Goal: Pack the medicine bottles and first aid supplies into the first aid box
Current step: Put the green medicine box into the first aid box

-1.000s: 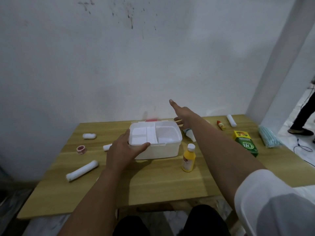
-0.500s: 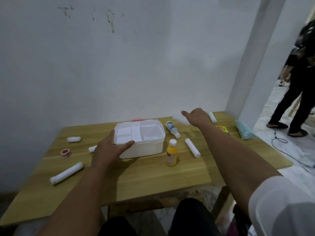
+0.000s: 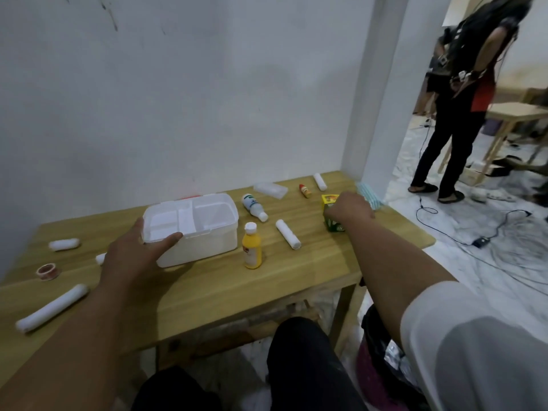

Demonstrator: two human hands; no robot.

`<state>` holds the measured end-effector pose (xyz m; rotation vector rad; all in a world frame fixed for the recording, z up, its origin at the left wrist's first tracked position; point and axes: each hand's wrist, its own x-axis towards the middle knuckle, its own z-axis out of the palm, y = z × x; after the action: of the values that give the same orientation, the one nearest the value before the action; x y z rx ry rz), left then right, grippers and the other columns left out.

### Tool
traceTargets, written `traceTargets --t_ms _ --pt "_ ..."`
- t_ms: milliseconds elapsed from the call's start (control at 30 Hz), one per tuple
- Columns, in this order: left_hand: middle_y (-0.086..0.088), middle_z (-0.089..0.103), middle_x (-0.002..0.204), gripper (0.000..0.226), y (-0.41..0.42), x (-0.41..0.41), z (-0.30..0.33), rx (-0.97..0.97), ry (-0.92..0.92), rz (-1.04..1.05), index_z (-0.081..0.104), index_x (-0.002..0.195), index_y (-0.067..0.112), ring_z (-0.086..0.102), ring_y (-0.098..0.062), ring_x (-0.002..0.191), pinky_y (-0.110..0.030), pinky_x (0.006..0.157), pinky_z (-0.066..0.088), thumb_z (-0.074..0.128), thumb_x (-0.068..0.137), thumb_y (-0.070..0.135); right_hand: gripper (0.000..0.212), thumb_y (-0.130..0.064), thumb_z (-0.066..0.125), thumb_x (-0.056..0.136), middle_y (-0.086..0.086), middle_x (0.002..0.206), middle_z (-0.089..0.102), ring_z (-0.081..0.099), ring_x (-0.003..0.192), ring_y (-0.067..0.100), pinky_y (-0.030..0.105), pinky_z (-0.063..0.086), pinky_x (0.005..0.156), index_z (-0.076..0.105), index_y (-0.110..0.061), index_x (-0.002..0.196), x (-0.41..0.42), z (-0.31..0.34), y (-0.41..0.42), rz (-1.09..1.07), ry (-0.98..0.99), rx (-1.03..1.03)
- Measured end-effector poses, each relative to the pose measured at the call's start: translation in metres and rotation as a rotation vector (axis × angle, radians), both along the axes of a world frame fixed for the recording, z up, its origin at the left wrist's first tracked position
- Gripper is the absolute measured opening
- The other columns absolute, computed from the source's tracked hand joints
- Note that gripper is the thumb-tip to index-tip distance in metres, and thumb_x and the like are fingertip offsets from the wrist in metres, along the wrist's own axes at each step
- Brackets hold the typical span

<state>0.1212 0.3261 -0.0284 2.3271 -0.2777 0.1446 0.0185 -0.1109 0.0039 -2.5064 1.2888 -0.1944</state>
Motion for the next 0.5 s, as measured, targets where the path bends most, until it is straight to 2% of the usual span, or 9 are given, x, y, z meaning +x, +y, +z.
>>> traceTargets --t_ms 100,167,300,433,500 --pt "-0.008 0.059 0.144 0.101 0.001 -0.001 0.003 -0.044 0.010 0.006 0.044 0.153 0.027 0.056 -0.036 0.127 -0.049 0.092 0.049 0.070 0.071 0.080 0.054 -0.039 0.076 0.078 0.011 0.119 0.066 0.065 0.111 0.033 0.047 0.058 0.092 0.062 -0.011 0.122 -0.003 -0.006 -0.002 0.033 -0.020 0.047" --pt "-0.007 0.062 0.141 0.093 0.003 -0.003 0.004 -0.056 0.005 0.006 0.048 0.149 0.028 0.058 -0.034 0.124 -0.042 0.087 0.047 0.073 0.073 0.074 0.048 -0.034 0.078 0.074 0.011 0.112 0.070 0.068 0.105 0.033 0.045 0.060 0.089 0.064 -0.010 0.113 -0.001 -0.005 -0.001 0.059 -0.010 0.043" --pt "0.000 0.066 0.135 0.081 0.002 -0.007 0.009 -0.118 0.003 -0.036 0.053 0.144 0.031 0.061 -0.025 0.119 -0.037 0.086 0.048 0.077 0.075 0.067 0.050 -0.036 0.085 0.069 0.006 0.081 0.063 0.066 0.083 0.029 0.036 0.059 0.076 0.066 -0.007 0.105 0.008 0.011 0.007 0.089 -0.033 0.072" --pt "0.005 0.066 0.134 0.096 0.003 -0.010 0.013 -0.143 0.045 -0.027 0.054 0.142 0.035 0.060 -0.022 0.120 -0.045 0.097 0.053 0.072 0.060 0.080 0.062 -0.033 0.080 0.075 0.013 0.102 0.067 0.062 0.087 0.031 0.033 0.046 0.063 0.060 0.001 0.122 0.030 0.032 0.024 0.181 -0.123 0.056" --pt "0.005 0.065 0.135 0.097 0.003 -0.010 0.014 -0.154 0.051 -0.026 0.053 0.143 0.035 0.059 -0.022 0.121 -0.047 0.099 0.053 0.072 0.059 0.080 0.057 -0.034 0.082 0.071 0.011 0.090 0.067 0.065 0.084 0.031 0.030 0.044 0.057 0.068 0.002 0.113 0.047 0.046 0.037 0.265 -0.168 0.043"
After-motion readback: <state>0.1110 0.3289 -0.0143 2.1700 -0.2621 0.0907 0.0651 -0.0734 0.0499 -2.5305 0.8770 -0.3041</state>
